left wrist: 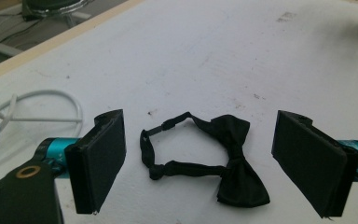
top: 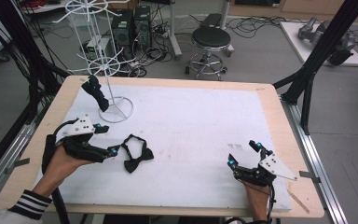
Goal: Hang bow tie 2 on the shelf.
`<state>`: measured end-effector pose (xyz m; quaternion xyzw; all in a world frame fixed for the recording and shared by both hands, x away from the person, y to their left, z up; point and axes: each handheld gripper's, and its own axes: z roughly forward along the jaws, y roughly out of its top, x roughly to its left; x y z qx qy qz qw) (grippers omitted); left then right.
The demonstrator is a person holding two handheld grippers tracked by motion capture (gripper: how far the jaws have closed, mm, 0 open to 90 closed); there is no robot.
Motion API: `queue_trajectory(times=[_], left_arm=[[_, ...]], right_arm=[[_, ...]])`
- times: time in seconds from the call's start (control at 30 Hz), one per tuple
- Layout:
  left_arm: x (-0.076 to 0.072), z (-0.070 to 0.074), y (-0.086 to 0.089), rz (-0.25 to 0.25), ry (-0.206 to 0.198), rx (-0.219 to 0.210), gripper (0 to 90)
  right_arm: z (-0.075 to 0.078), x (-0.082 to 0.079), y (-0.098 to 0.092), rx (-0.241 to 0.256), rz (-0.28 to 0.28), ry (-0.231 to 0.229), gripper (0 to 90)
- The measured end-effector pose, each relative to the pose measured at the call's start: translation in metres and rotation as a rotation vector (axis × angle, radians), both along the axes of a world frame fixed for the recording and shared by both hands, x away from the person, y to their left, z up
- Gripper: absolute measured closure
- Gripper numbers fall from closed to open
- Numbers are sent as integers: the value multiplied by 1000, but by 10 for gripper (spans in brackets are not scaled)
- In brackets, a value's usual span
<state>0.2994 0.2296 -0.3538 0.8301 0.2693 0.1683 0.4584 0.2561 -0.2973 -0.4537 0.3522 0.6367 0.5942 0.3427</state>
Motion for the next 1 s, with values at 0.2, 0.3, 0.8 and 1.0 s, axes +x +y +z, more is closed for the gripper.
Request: queue_trajectory(times=[0.2,0.3,0.8,1.0], left_arm=[[2,2,-14,-9,45,44,183],[4,2,-21,-21,64,68,189],[18,-13,-54,-102,165,222,196],[22,-20,-61,-124,189,271,196]], right_arm=[[0,0,0,-3,0,-4,65],[0,0,0,-1,0,-4,65],[0,0,-1,7,1,0,65],[0,0,-1,10,3,0,65]])
